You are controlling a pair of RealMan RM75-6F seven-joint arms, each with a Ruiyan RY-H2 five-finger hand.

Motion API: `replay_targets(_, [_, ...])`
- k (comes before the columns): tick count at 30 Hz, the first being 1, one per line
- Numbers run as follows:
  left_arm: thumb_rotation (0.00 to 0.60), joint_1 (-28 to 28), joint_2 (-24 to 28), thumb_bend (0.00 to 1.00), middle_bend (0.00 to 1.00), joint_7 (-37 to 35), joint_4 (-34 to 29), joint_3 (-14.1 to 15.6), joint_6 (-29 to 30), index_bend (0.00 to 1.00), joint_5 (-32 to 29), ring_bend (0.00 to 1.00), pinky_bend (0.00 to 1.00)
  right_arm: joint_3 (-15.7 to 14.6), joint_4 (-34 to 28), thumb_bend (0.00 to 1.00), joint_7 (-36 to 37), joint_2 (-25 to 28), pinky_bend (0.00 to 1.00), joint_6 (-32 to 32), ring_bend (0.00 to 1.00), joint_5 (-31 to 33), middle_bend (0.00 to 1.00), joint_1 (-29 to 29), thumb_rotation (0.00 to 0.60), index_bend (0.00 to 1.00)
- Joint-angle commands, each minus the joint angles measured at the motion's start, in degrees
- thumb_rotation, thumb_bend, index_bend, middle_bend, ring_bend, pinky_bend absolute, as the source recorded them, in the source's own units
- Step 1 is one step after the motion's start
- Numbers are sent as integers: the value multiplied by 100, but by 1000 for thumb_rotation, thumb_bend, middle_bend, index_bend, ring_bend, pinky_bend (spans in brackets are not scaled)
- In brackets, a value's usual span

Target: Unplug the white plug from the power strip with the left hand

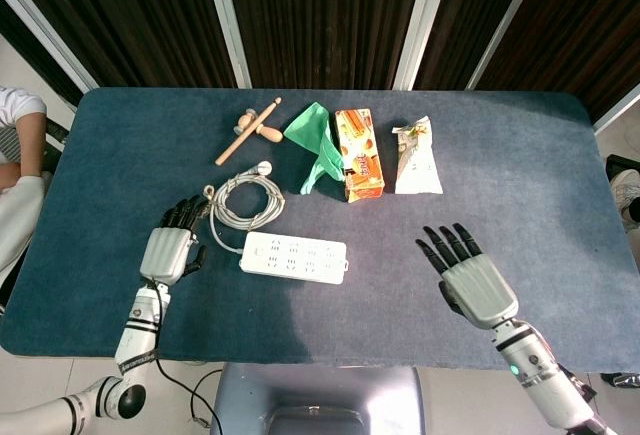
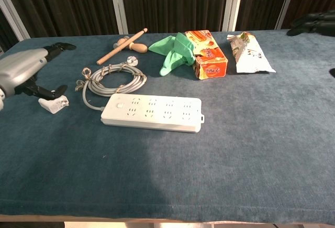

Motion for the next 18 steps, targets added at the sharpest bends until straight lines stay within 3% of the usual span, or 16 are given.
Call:
replay_targets(1, [600, 603, 947, 433, 31, -553, -983, 512, 758, 0, 775, 9, 134, -298, -50, 505, 539, 522, 53, 852, 0, -311, 0, -726, 600, 0])
replay_targets(4, [600, 1121, 1736, 454, 30, -867, -1392, 1196, 1044, 0, 1228, 1, 102, -436, 559, 452, 1256, 581, 50, 1541, 0, -621, 0, -1272, 600, 0])
replay_targets(7, [600, 1645, 2190, 455, 10, -864, -1436, 1671, 1450, 0, 1404, 0, 74, -479, 1296, 451, 1925, 409, 37, 2031, 0, -595, 0, -1762, 600, 0])
replay_targets(12, [600, 2170, 2322, 456, 17, -1131, -1199, 1988, 1968, 0, 1653, 0, 61, -394, 2122, 385, 2834, 93, 17, 2324, 0, -269, 0, -2289, 600, 0])
replay_targets(18, [600, 2173, 2438, 455, 15, -1138, -1231, 2043, 1826, 0, 1846, 0, 56, -348, 2372, 369, 3213, 110, 5, 2702, 0, -769, 0, -2504, 600, 0])
